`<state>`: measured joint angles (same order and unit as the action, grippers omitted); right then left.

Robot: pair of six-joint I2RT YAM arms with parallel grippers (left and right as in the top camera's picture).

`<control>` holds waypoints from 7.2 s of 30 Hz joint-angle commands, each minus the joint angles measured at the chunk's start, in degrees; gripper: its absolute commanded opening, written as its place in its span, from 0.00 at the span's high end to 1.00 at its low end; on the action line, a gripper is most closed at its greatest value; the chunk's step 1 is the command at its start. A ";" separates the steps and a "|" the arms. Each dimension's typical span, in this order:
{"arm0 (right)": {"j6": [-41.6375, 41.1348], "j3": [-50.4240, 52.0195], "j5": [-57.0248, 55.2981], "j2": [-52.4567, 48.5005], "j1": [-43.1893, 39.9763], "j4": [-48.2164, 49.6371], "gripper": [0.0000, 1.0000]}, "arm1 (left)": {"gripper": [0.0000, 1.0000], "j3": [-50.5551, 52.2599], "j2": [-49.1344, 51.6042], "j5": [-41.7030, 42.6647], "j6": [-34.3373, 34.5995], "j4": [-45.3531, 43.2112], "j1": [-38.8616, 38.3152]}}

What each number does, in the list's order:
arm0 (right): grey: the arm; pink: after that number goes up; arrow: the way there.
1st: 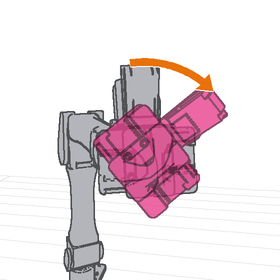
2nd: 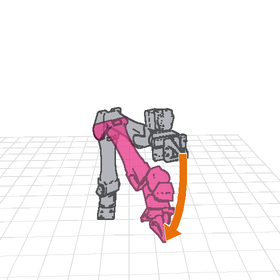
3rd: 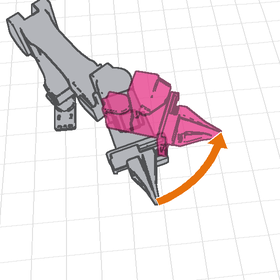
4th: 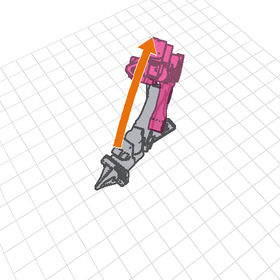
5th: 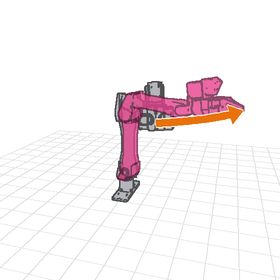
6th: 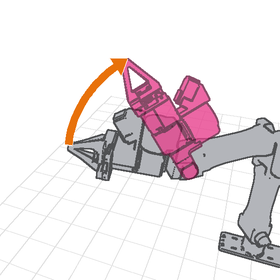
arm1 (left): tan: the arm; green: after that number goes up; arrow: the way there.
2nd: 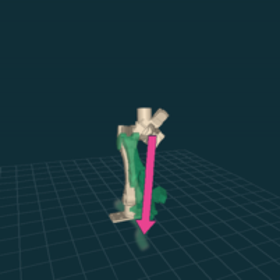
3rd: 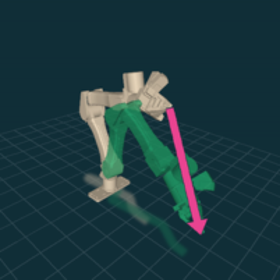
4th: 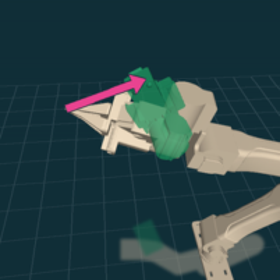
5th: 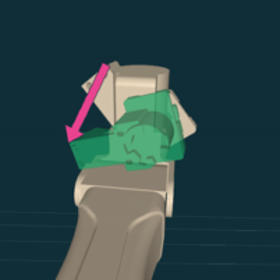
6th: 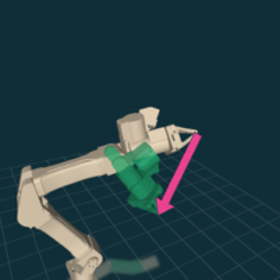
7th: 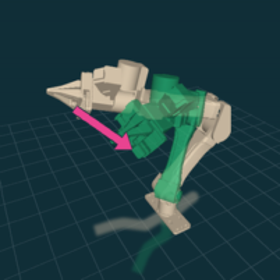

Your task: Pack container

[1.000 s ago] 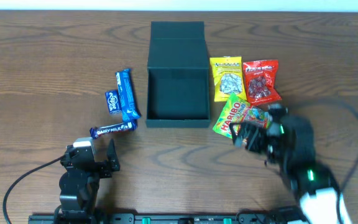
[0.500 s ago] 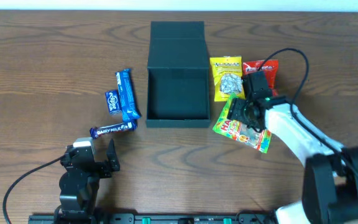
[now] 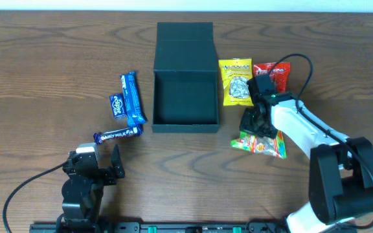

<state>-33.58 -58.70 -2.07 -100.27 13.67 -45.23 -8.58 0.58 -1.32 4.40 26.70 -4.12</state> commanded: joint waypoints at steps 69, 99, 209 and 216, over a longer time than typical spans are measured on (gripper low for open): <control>40.26 -17.66 25.77 10.64 9.38 11.82 0.99 | 0.05 -18.78 26.84 11.87 2.93 -18.23 0.35; 39.43 -17.64 18.10 10.36 -2.58 8.20 0.04 | 0.05 -64.46 109.81 9.31 9.20 -10.47 -1.49; 33.22 -17.64 7.85 9.49 -19.28 15.67 0.01 | 0.94 -88.94 116.32 21.94 -7.04 28.48 -32.39; 33.22 -17.64 7.87 9.49 -19.28 15.61 0.01 | 0.94 -82.62 116.30 22.38 -6.56 23.80 -32.39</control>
<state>0.43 -76.23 5.74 -90.35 -5.04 -29.69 -92.68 116.73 19.92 -1.58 51.16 -36.34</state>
